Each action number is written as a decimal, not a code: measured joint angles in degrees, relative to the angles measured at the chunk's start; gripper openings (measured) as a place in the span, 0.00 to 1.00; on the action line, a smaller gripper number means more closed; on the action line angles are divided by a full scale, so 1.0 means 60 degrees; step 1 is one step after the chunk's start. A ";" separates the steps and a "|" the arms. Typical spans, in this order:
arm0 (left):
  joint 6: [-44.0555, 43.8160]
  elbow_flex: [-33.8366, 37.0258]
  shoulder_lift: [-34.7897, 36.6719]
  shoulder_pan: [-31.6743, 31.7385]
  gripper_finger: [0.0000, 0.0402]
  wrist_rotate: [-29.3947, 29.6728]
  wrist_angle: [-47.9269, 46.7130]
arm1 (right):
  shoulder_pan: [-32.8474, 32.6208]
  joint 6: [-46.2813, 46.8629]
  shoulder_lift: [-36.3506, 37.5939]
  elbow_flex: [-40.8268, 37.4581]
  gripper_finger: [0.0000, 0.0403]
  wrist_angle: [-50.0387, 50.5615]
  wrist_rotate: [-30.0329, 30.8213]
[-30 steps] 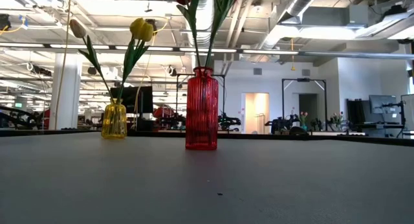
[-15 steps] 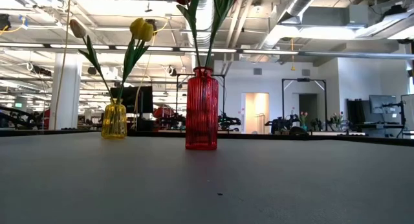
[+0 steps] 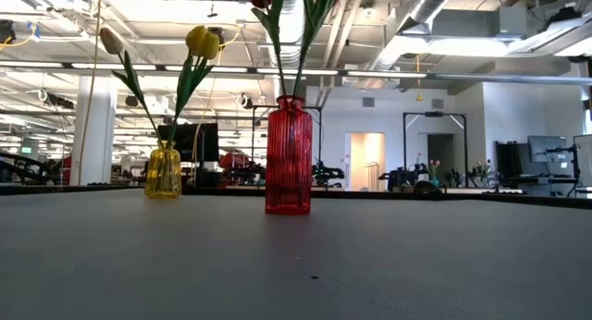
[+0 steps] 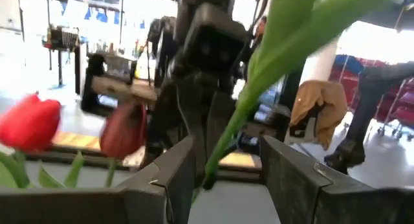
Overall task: Sort flowers into vase by color
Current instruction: Put the red flower into the red vase, then return to Home Position
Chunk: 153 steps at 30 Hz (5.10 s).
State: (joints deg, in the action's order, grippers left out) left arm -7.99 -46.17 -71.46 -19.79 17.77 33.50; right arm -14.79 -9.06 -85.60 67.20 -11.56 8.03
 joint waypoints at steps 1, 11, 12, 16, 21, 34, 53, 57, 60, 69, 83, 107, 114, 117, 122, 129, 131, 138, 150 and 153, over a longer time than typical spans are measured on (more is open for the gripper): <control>-0.0021 0.0001 -0.0071 0.0004 0.40 -0.0009 -0.0020 | -0.0004 0.0000 0.0000 0.0000 0.04 0.0018 0.0000; -0.0117 0.0004 -0.0222 0.0113 0.39 -0.0104 0.0264 | -0.0011 0.0011 0.0000 -0.0004 0.04 0.0143 0.0113; -0.0081 0.0004 -0.0222 0.0113 0.37 -0.0100 0.0273 | -0.0011 0.0014 0.0000 -0.0004 0.04 0.0144 0.0114; 0.0095 0.0004 -0.0222 0.0117 0.26 -0.0097 0.0336 | -0.0011 0.0042 0.0000 -0.0004 0.04 0.0144 0.0120; 0.0227 0.0004 -0.0218 0.0124 0.06 0.0092 0.0353 | -0.0011 0.0820 0.0000 -0.0004 0.10 0.0139 0.0137; 0.0471 0.0007 -0.0218 0.0127 0.00 0.0345 0.0323 | -0.0025 0.1850 0.0000 -0.0004 0.30 -0.0122 0.0138; 0.0796 0.0015 0.0257 -0.0007 0.00 0.0371 -0.0413 | -0.0698 0.2552 0.0253 0.0853 0.62 0.1838 0.0135; 0.0802 0.0015 0.0589 -0.0007 0.00 0.0415 -0.1082 | -0.0933 0.3121 0.0305 0.1142 0.62 0.2592 0.0135; 0.0922 0.0015 0.0735 -0.0007 0.00 0.0764 -0.1579 | -0.1022 0.3806 0.0417 0.1331 0.62 0.3625 0.0135; 0.1760 0.0015 0.0735 0.0172 0.00 0.1489 -0.1784 | -0.1304 0.5636 0.0732 0.1362 0.62 0.5690 0.0142; 0.1791 0.0015 0.0641 0.1062 0.00 0.1140 -0.2142 | -0.1453 0.5708 0.0732 0.1362 0.62 0.5594 0.0430; 0.1972 0.0011 -0.0408 0.1228 0.00 0.0661 -0.2009 | -0.1351 0.5734 0.0732 0.1362 0.62 0.5637 0.0430; 0.1951 0.0008 -0.0419 0.1282 0.00 0.0667 -0.2581 | -0.1406 0.5756 0.0732 0.1362 0.62 0.5637 0.0426; 0.1667 0.0007 -0.0596 0.1282 0.00 0.0649 -0.2954 | -0.1402 0.5727 0.0732 0.1362 0.62 0.5639 0.0426; 0.1260 0.0007 -0.1035 0.1297 0.00 0.0476 -0.3148 | -0.1327 0.5686 0.0732 0.1362 0.62 0.5645 0.0426; 0.1312 0.0011 -0.1424 0.1271 0.07 0.0115 -0.3234 | -0.1315 0.5683 0.0732 0.1362 0.62 0.5666 0.0423; 0.1420 0.0011 -0.1404 0.1271 0.11 0.0128 -0.3214 | -0.1315 0.5682 0.0732 0.1362 0.62 0.5670 0.0423; 0.1464 0.0011 -0.1333 0.1300 0.24 0.0096 -0.3361 | -0.1315 0.5683 0.0729 0.1362 0.62 0.5667 0.0422; 0.1019 0.0015 -0.0780 0.1253 0.30 0.0099 -0.4827 | -0.1315 0.5650 0.0725 0.1362 0.62 0.5907 0.0415; 0.0759 0.0015 -0.0389 0.1253 0.30 0.0111 -0.5577 | -0.1270 0.5593 0.0725 0.1362 0.62 0.5939 0.0415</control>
State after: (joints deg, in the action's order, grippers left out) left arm -3.44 -46.09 -73.79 -12.27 18.44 0.04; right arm -22.41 24.50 -81.25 75.37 24.07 10.52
